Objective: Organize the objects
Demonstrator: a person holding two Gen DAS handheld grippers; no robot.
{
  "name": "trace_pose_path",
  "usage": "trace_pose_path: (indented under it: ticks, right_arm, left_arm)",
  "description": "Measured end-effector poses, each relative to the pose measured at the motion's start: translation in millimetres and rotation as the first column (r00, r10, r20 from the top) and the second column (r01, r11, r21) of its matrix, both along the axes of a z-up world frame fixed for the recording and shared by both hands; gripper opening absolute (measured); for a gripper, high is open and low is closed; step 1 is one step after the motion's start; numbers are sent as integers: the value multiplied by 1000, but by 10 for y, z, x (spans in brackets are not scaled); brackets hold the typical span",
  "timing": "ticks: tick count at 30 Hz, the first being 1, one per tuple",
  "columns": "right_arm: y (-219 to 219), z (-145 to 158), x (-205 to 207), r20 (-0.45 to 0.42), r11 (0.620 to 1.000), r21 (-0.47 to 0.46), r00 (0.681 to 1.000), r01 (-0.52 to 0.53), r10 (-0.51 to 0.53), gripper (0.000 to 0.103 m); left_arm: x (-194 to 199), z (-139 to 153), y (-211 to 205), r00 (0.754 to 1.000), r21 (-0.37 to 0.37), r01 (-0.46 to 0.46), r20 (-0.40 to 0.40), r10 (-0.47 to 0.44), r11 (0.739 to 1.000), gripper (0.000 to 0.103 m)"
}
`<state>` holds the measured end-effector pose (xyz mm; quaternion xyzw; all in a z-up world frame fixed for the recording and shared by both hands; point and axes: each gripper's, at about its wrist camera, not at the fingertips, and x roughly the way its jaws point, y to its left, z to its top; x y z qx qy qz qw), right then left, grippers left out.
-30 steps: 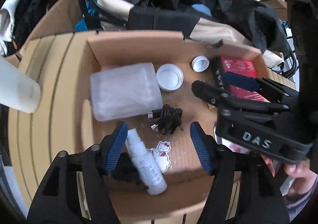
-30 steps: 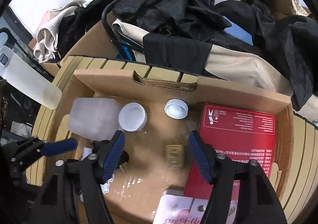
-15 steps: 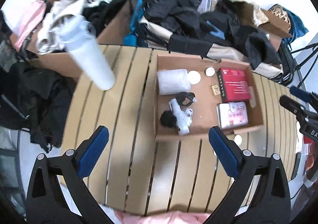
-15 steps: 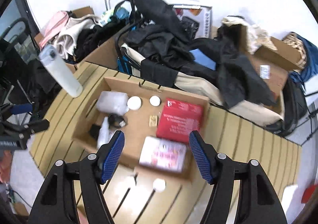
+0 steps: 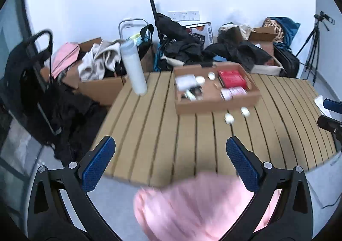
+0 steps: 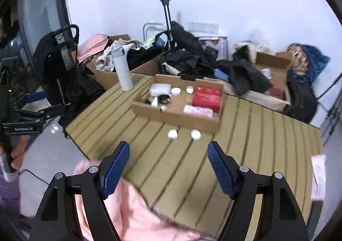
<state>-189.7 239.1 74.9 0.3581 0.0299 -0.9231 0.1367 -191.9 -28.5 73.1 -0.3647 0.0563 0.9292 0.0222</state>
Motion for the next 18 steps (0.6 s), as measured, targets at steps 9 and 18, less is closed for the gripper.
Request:
trace_pose_path:
  ticks: [9, 18]
  right_arm:
    - [-227, -690, 1133, -33, 999, -27, 999, 35, -36, 81]
    - [-243, -826, 1074, -35, 999, -33, 999, 31, -32, 81]
  left_arm:
    - [768, -436, 30, 999, 69, 19, 29, -21, 997, 103]
    - [759, -667, 248, 996, 61, 84, -5, -84, 995, 103]
